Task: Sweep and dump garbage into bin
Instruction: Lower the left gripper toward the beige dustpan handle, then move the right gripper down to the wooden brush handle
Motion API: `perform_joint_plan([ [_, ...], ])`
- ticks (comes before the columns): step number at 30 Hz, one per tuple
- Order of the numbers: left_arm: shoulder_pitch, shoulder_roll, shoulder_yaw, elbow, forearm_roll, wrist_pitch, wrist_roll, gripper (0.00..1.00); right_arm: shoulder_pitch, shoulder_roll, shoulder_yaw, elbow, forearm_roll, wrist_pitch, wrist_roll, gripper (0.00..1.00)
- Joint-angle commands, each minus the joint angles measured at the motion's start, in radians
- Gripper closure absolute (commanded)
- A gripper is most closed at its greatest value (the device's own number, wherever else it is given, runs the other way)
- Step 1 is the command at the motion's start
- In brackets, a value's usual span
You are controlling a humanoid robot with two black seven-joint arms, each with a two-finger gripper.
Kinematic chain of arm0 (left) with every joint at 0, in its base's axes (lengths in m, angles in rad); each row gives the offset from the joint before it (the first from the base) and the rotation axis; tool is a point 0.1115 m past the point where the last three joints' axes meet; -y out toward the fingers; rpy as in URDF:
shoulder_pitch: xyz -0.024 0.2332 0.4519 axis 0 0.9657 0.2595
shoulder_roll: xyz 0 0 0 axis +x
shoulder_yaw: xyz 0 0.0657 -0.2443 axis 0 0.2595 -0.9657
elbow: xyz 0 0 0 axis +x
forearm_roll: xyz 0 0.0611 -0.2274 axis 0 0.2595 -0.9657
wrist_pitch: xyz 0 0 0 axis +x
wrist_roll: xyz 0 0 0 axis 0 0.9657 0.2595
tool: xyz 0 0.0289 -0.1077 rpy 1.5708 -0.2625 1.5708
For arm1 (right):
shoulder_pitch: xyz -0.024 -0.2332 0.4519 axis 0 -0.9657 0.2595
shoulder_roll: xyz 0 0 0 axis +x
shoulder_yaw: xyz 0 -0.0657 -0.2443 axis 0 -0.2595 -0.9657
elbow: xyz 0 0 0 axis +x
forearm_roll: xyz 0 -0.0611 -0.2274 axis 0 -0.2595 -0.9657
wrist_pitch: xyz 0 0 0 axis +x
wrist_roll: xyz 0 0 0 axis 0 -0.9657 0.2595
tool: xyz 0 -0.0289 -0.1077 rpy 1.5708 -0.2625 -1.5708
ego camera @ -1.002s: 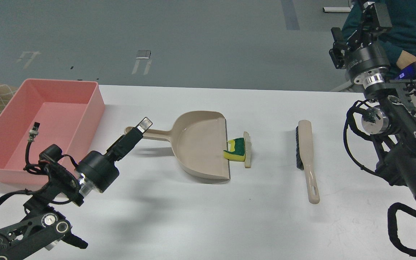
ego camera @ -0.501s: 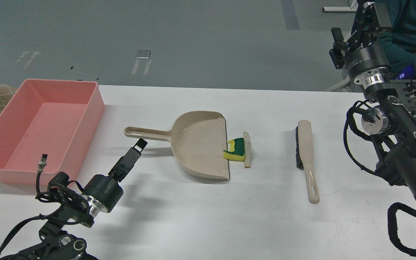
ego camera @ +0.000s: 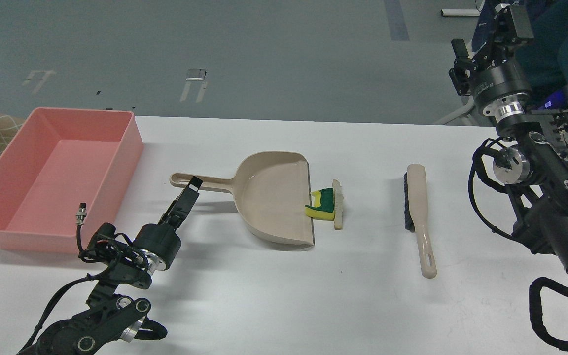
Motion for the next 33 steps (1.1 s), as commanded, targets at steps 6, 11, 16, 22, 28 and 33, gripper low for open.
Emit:
perform_joint_plan([
  [6,-0.034,-0.025,0.004,0.044,-0.006,0.001,0.002,0.02,0.000,-0.003,0.002,0.000,0.000,0.000,0.000,0.00],
  [11,-0.071,-0.042,0.006,0.075,-0.029,0.001,0.001,0.02,0.000,-0.003,0.002,0.000,0.000,-0.001,0.000,0.00],
  [16,-0.091,-0.056,0.007,0.100,-0.030,0.001,0.002,0.04,0.002,-0.003,0.002,-0.001,0.000,0.000,0.000,0.00],
  [22,-0.103,-0.068,0.009,0.113,-0.030,-0.001,0.006,0.15,0.002,-0.003,0.002,0.000,-0.002,-0.002,0.000,0.00],
  [28,-0.105,-0.069,0.010,0.115,-0.030,-0.005,0.044,0.56,0.003,-0.005,0.002,0.000,0.000,-0.002,0.000,0.00],
  [33,-0.103,-0.068,0.013,0.115,-0.030,-0.012,0.052,0.93,0.003,-0.005,0.002,0.000,-0.002,-0.002,0.000,0.00],
])
